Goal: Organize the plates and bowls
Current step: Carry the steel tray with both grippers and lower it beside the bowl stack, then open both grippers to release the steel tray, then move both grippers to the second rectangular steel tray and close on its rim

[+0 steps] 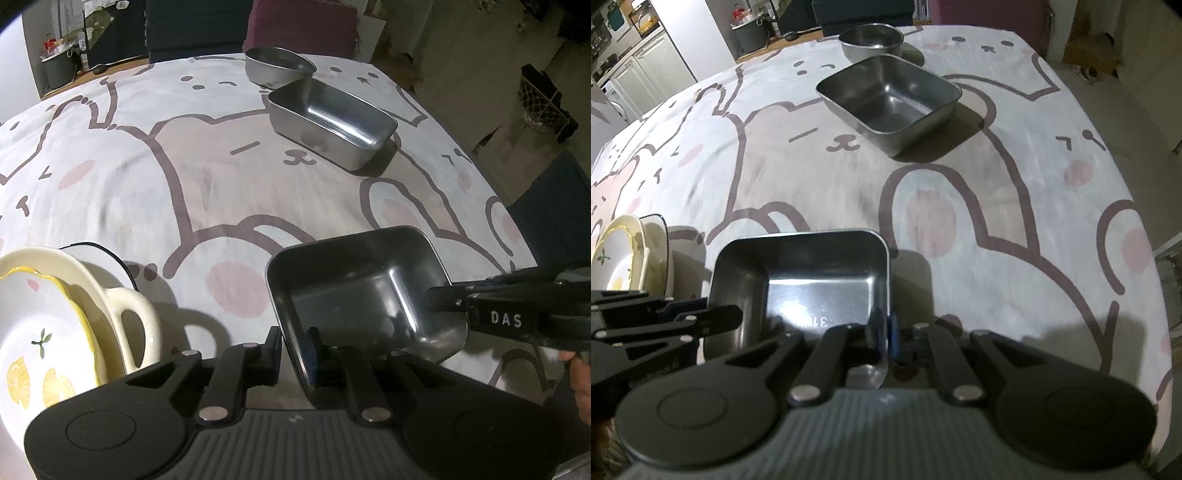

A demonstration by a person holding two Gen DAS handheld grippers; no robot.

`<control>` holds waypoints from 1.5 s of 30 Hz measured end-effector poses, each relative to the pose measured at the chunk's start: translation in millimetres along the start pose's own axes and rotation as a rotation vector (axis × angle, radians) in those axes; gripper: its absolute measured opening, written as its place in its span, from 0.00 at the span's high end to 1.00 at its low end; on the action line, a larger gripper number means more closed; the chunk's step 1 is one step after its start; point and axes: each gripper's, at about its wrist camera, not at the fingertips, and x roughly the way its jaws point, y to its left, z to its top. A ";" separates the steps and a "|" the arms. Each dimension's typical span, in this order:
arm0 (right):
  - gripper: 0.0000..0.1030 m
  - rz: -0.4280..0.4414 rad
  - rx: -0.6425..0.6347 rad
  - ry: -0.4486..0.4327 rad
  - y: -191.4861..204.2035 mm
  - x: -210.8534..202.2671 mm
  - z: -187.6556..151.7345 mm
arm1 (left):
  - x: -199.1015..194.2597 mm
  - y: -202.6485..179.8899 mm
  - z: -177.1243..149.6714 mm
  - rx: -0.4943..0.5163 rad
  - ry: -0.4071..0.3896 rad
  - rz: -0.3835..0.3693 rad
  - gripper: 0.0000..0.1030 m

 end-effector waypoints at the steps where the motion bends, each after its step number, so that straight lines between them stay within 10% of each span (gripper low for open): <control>1: 0.91 -0.002 -0.004 0.005 0.7 1.0 -0.3 | 0.5 -0.3 -0.3 0.002 0.002 0.001 0.80; 26: 0.27 -0.011 0.000 -0.081 -3.4 -34.3 -12.1 | -31.9 -14.6 -4.5 0.070 -0.045 -0.086 0.04; 34: 0.00 0.010 0.093 -0.275 -19.8 -76.3 -7.7 | -74.8 -29.1 11.0 0.198 -0.222 -0.074 0.00; 45: 0.00 0.013 0.342 -0.402 -48.5 -57.6 45.6 | -63.7 2.6 89.7 0.220 -0.278 0.013 0.00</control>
